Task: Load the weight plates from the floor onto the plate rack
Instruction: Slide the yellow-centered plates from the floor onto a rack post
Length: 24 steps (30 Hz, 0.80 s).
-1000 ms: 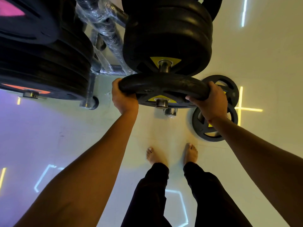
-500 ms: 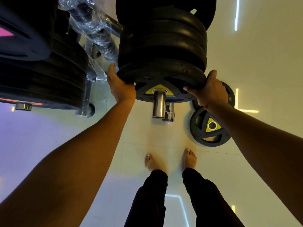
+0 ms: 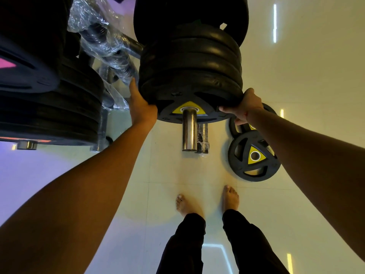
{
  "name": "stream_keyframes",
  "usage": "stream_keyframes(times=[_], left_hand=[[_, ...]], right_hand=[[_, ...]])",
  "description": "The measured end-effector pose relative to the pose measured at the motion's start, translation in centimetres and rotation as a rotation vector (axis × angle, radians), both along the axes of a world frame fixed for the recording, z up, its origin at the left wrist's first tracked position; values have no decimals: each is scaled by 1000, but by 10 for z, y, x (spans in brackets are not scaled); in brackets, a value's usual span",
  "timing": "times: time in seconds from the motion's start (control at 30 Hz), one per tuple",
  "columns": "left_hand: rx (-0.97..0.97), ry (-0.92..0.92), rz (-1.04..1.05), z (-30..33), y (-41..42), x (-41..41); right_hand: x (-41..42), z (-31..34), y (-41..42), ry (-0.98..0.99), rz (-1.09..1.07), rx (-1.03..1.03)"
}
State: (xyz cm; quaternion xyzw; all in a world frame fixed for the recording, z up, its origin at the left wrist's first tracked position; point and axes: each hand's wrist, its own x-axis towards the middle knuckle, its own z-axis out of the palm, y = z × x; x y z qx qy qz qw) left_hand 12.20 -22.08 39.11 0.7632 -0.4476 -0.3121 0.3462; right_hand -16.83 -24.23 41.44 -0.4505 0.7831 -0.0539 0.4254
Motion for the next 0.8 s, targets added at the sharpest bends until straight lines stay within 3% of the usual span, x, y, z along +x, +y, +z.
stream_keyframes(times=[0.27,0.33,0.4,0.5,0.6,0.7,0.8], left_hand=[[163,246,382,1,19,-47],[218,342,396,5,32,-74],[244,396,317,0,47,-102],[190,177,169,-7,66,-139],[6,-5,64,-13,81,-165],[-202,-188,-196,-28,100,-198],[-124,-111,-401,-64,118,-245]], right_hand=[[-6,-12,26,-79,22,-92],[-9,-14,33,-92,34,-106],[-14,-16,42,-84,65,-107],[-32,-23,59,-66,115,-76],[-64,-38,80,-73,125,-41],[-105,-65,105,-90,120,19],[-146,-103,128,-101,134,52]])
